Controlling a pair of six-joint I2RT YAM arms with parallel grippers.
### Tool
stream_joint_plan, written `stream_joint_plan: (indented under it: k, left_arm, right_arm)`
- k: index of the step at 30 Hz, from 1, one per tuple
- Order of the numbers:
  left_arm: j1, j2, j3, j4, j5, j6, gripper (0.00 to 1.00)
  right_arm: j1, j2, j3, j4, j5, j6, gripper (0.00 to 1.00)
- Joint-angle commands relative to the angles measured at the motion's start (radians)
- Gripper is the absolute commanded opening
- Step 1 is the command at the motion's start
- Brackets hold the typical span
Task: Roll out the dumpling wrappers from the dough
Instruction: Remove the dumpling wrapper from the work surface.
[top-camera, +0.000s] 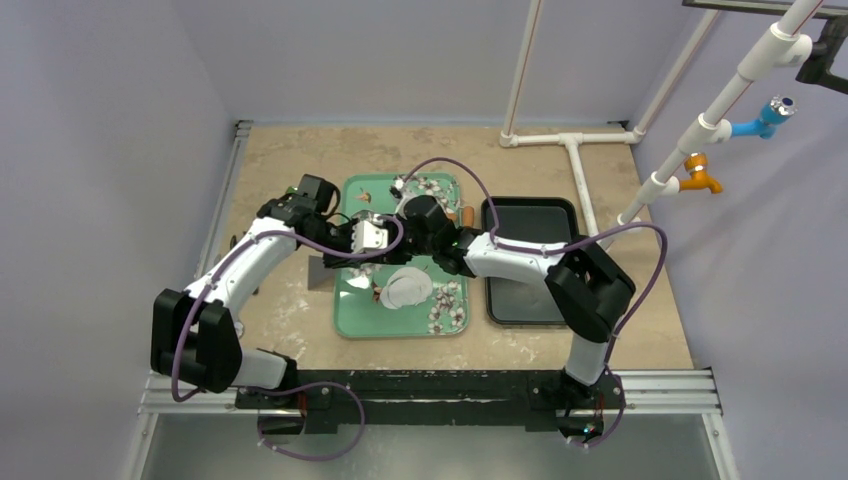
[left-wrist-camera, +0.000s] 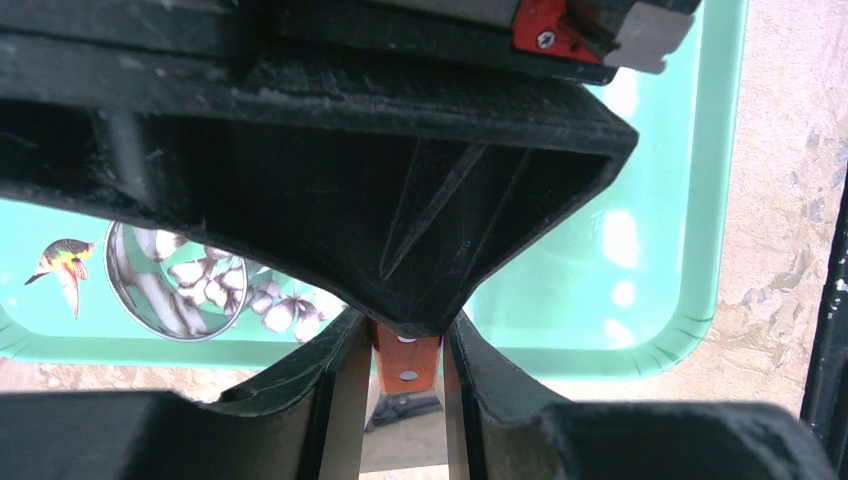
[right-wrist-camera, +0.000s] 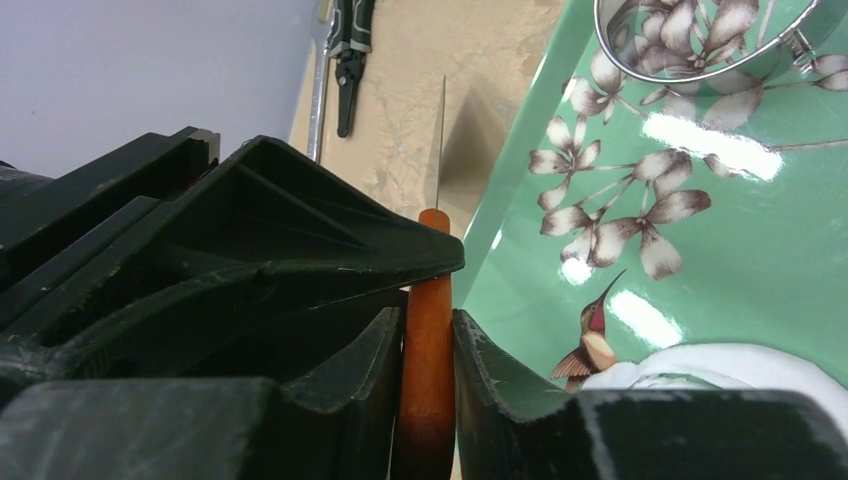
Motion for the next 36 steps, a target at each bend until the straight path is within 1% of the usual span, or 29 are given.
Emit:
stream_joint_plan:
  k: [1,4,7,8,10,11,13,15,18,21,24,26,27,28,29,31,32,36]
  left_arm:
    - [-0.001,-0.024,0.046,0.000,0.043,0.017,0.00]
    - [-0.001,-0.017,0.058,-0.018,0.041,0.022,0.00]
    - [-0.001,-0.024,0.062,-0.014,0.040,0.010,0.00]
    - [-0.001,-0.024,0.069,-0.015,0.041,-0.004,0.03]
    - [-0.001,-0.021,0.094,-0.035,0.043,-0.034,0.31]
    - [-0.001,-0.020,0.110,-0.060,0.046,-0.051,0.40]
    - [0.002,-0.026,0.146,-0.116,0.058,-0.071,0.50]
    - [0.009,-0.049,0.180,-0.165,0.075,-0.084,0.57]
    - [0.031,-0.091,0.233,-0.235,0.110,-0.105,0.63]
    - [0.067,-0.118,0.297,-0.295,0.164,-0.130,0.66]
    - [0.096,-0.123,0.331,-0.328,0.163,-0.169,0.68]
    - [0.099,-0.119,0.320,-0.337,0.134,-0.177,0.69]
    - [0.101,-0.115,0.305,-0.334,0.124,-0.181,0.71]
    - [0.101,-0.112,0.286,-0.330,0.117,-0.187,0.74]
    - [0.101,-0.109,0.264,-0.322,0.110,-0.193,0.80]
    - [0.101,-0.108,0.211,-0.292,0.107,-0.208,0.84]
    - [0.101,-0.107,0.182,-0.270,0.105,-0.223,0.85]
    - [0.086,-0.062,0.115,-0.226,0.090,-0.258,0.99]
  right_arm:
    - [0.005,-0.041,0.035,-0.024,-0.048,-0.020,0.17]
    - [0.006,-0.041,0.041,-0.025,-0.043,-0.022,0.00]
    - [0.004,-0.043,0.044,-0.029,-0.046,-0.029,0.00]
    - [0.002,-0.048,0.044,-0.032,-0.044,-0.035,0.00]
    - [-0.005,-0.066,0.049,-0.070,-0.036,-0.076,0.00]
    - [-0.009,-0.081,0.056,-0.095,-0.030,-0.104,0.00]
    - [-0.012,-0.115,0.082,-0.164,-0.023,-0.174,0.00]
    - [-0.012,-0.142,0.125,-0.252,-0.019,-0.242,0.00]
    - [-0.013,-0.183,0.170,-0.350,-0.004,-0.305,0.00]
    - [-0.015,-0.222,0.214,-0.430,0.028,-0.346,0.00]
    - [-0.015,-0.273,0.243,-0.501,0.071,-0.379,0.00]
    - [-0.015,-0.313,0.256,-0.558,0.127,-0.399,0.00]
    - [-0.015,-0.344,0.262,-0.607,0.178,-0.412,0.00]
    - [-0.015,-0.367,0.269,-0.651,0.228,-0.417,0.00]
    - [-0.015,-0.390,0.275,-0.694,0.274,-0.420,0.00]
    - [-0.015,-0.434,0.281,-0.780,0.363,-0.417,0.00]
    - [-0.015,-0.457,0.277,-0.813,0.391,-0.411,0.00]
    - [-0.017,-0.521,0.276,-0.945,0.454,-0.384,0.00]
